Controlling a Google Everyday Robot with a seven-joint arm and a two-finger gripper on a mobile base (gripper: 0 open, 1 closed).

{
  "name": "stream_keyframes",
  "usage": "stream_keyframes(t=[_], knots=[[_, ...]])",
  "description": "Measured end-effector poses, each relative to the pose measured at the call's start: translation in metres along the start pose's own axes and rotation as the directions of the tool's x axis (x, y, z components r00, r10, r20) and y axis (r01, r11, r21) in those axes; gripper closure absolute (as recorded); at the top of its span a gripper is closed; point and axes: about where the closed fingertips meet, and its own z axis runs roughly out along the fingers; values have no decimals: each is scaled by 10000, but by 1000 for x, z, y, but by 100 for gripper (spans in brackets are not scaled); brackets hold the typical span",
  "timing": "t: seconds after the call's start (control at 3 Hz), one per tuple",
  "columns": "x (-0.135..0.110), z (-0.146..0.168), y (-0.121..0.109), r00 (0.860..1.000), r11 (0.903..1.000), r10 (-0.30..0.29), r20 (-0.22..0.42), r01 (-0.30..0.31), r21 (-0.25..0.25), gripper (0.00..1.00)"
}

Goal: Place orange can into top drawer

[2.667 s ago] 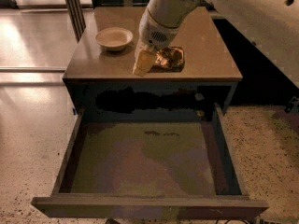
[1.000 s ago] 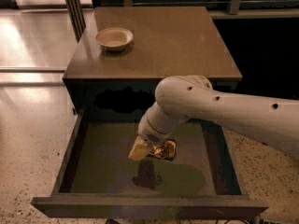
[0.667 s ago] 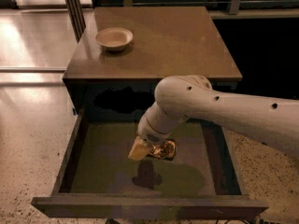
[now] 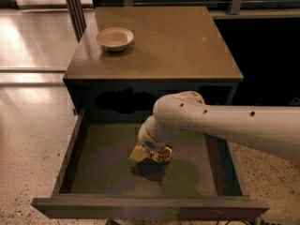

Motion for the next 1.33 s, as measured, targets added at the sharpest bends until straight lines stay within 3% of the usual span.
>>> stream_keyframes(t=[0.33,1.0,1.33], knots=[[-5,37,-19,9995,9999,103,283,-107,128,100],[-5,42,-18,9994,9999,155,297,-156,16,58],[-5,42,-18,9994,9999,155,297,-156,16,27]])
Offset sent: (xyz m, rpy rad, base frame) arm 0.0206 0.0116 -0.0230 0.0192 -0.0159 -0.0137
